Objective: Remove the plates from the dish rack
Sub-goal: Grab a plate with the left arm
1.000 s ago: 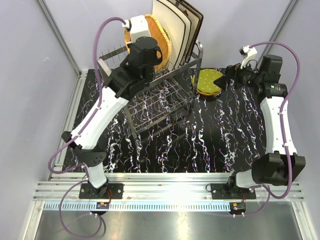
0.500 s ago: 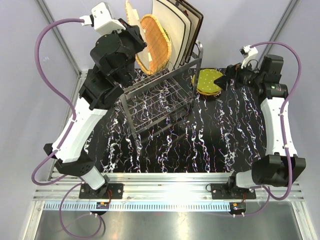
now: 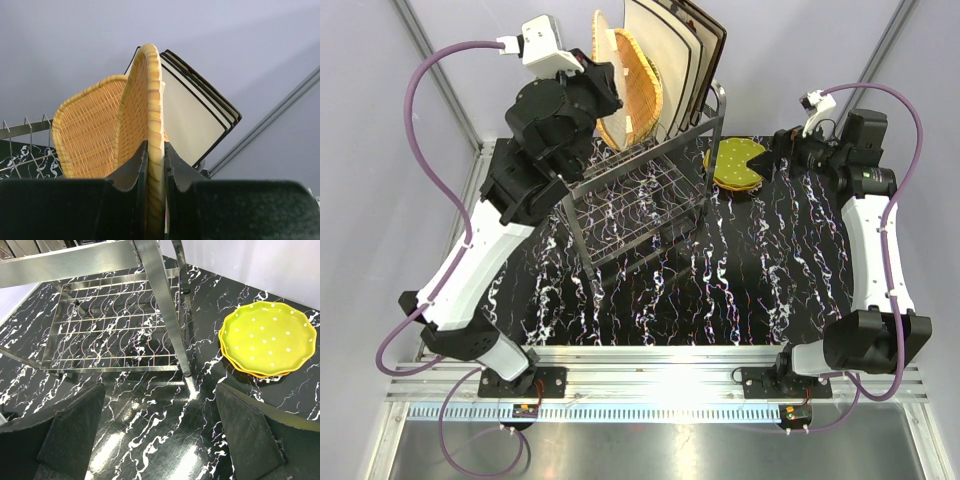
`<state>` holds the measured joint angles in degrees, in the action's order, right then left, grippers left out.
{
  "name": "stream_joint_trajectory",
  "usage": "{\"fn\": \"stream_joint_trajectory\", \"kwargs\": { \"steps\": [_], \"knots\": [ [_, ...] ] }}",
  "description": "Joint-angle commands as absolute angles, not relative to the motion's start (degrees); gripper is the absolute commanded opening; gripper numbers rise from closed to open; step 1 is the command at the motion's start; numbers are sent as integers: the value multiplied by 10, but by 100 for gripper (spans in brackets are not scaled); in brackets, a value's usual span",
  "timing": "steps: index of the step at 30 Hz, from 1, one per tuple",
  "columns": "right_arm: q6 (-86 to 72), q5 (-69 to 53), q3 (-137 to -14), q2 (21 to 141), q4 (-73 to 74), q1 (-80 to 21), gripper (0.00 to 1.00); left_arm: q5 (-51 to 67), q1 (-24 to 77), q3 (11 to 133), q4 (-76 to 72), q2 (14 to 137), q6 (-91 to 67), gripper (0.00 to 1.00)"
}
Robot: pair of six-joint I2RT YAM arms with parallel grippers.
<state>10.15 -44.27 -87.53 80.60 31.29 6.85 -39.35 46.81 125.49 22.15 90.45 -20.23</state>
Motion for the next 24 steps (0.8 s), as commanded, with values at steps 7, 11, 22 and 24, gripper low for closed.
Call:
{"fn": "stream_joint_trajectory", "kwargs": {
  "steps": [7,11,22,24],
  "knots": [
    [84,-475,-907,782,300,64,100,-305,469,1189,88,805,-144,0],
    [74,-490,-911,780,300,64,100,-266,469,1152,77,780,-125,0],
    [4,-533,-904,766,266,62,100,-144,470,1042,40,681,-29,0],
    [-21,-537,-904,764,261,62,100,-108,469,1019,38,667,-4,0]
  ]
}}
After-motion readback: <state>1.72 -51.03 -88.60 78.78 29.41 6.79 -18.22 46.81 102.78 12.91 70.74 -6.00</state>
